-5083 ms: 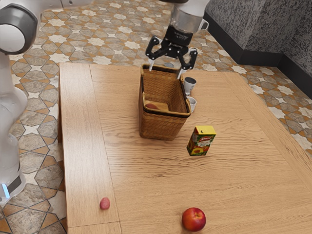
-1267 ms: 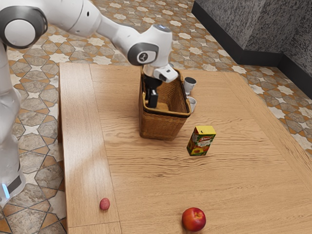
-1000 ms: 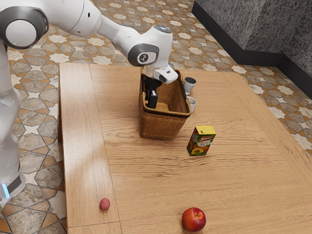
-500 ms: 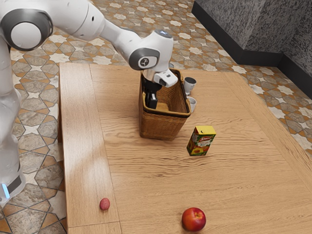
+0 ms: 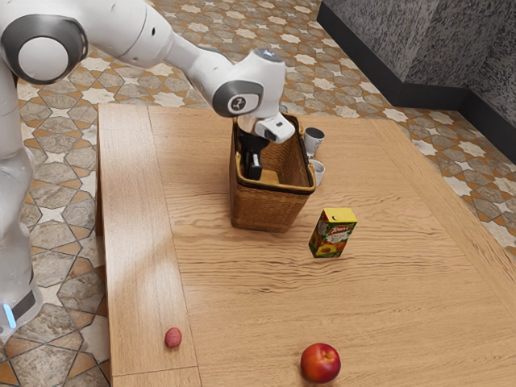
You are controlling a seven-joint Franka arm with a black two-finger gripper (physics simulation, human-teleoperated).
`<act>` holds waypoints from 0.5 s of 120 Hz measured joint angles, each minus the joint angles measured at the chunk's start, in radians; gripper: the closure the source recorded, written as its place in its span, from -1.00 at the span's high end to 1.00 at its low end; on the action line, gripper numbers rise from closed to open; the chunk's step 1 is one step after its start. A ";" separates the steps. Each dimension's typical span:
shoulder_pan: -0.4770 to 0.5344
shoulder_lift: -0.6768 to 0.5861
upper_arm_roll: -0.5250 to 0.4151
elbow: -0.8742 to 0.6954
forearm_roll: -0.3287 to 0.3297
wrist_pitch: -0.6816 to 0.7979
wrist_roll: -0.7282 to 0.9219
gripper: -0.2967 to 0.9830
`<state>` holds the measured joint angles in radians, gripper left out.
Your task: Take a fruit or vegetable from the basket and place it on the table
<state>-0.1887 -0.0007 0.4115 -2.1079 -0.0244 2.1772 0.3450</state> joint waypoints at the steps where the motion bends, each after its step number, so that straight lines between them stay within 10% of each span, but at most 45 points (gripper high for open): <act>1: 0.000 0.000 0.000 0.000 0.000 0.001 -0.001 -0.09; 60: 0.018 -0.020 0.001 0.016 0.015 0.025 -0.035 -0.11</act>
<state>-0.1707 -0.0207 0.4121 -2.0915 -0.0090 2.2023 0.3103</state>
